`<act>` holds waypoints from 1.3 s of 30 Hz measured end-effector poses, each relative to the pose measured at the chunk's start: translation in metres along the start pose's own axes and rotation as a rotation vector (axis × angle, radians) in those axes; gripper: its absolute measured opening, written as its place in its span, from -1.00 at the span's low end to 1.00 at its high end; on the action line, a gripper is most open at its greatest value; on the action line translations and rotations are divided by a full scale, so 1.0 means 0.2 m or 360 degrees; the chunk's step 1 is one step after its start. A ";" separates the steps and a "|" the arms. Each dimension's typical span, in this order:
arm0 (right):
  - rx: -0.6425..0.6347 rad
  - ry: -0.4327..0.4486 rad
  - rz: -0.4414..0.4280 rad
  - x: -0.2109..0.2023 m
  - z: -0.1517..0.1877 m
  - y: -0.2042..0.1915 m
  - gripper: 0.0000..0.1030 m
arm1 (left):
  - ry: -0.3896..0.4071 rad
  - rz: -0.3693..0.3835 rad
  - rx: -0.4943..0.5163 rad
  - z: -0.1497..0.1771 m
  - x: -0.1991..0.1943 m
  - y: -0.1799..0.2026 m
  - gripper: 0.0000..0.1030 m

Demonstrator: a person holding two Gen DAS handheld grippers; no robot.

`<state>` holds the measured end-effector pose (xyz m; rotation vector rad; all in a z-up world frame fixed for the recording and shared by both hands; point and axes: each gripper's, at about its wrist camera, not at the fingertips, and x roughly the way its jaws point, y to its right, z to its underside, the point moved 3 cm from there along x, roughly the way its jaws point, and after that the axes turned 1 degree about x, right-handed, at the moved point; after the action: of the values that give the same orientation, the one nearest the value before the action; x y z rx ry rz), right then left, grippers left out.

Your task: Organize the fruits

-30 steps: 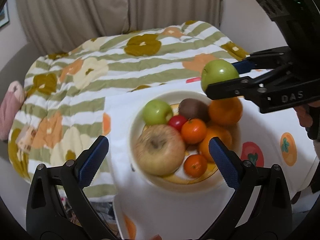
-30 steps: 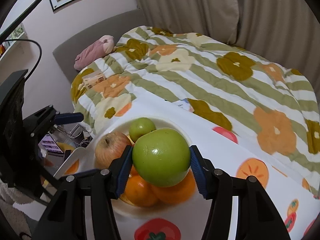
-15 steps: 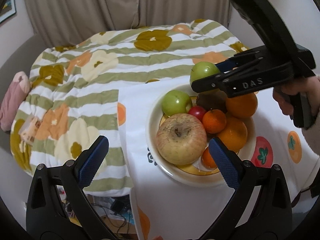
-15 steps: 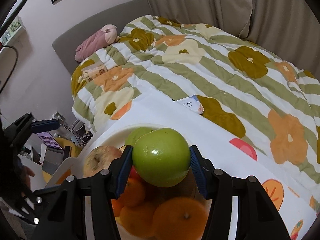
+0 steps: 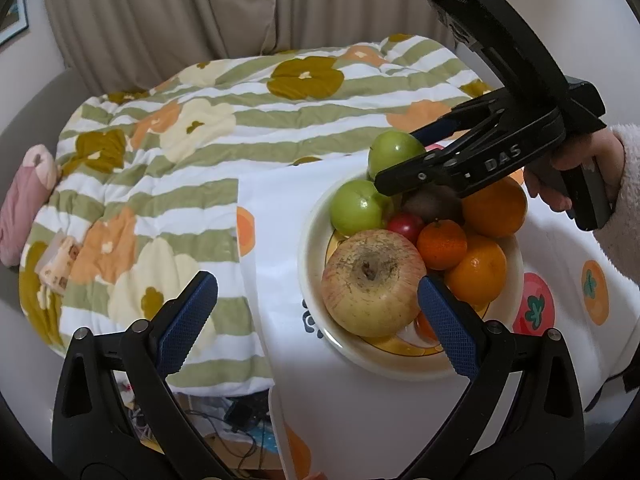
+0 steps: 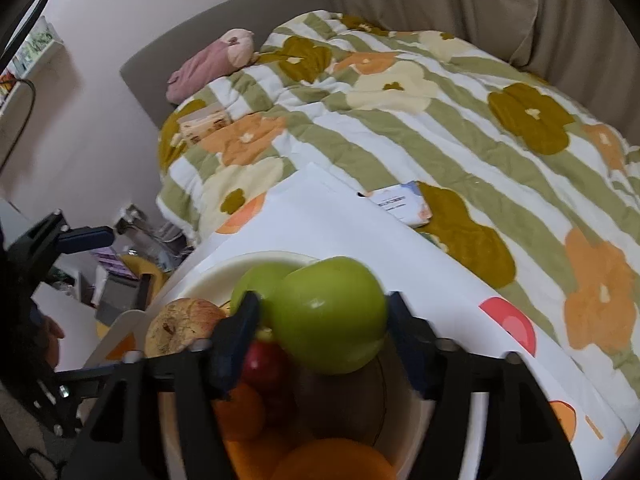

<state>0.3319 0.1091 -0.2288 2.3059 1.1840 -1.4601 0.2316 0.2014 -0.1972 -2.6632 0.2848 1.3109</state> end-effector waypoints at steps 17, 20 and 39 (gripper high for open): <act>0.0002 0.0147 0.0174 -0.35 0.08 -0.07 0.57 | 0.0046 -0.0046 0.0035 -0.06 -0.14 0.04 1.00; 0.0039 0.0189 0.0224 -0.52 0.15 -0.12 0.57 | 0.0076 -0.0061 0.0043 -0.10 -0.24 0.11 1.00; 0.0546 0.0438 0.0849 -1.32 0.75 -0.27 0.99 | 0.0234 -0.0101 -0.0137 -0.17 -0.74 0.54 1.00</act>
<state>0.1364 -0.0737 -0.0741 2.8192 0.3098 -1.2418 0.1425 0.1036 -0.0649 -2.8212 0.1638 1.1359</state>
